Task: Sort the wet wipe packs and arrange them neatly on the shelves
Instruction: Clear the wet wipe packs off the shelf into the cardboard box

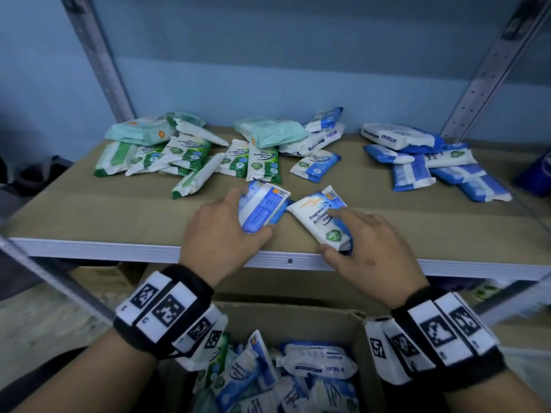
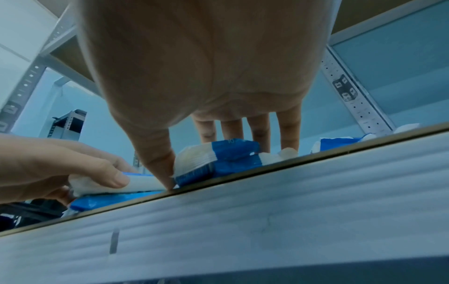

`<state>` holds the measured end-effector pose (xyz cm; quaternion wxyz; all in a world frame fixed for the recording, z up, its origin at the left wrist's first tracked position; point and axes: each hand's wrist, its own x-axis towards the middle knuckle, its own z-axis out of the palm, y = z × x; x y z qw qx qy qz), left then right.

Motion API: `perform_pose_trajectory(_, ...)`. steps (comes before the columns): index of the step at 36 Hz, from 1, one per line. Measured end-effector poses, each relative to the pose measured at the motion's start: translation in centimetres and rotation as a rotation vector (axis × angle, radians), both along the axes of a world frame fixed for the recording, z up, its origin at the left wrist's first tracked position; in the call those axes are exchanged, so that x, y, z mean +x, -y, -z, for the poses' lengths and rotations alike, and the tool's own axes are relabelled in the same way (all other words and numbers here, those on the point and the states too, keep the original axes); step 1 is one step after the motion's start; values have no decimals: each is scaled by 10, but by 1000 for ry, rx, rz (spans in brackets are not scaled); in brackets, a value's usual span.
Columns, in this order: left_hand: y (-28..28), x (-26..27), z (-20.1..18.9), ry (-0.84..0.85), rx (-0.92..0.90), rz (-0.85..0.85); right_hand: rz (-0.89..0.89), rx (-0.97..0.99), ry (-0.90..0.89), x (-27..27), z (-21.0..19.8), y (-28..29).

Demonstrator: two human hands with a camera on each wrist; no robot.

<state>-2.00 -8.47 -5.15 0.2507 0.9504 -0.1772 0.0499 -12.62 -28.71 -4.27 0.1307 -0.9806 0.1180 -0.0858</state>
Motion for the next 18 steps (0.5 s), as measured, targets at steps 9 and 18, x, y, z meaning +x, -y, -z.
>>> perform_pose_trajectory(9, -1, 3, 0, 33, 22, 27, 165, -44, 30, 4, 6, 25)
perform_pose_trajectory(18, -8, 8, 2, 115, -160, 46, 142, -74, 55, 4, 7, 22)
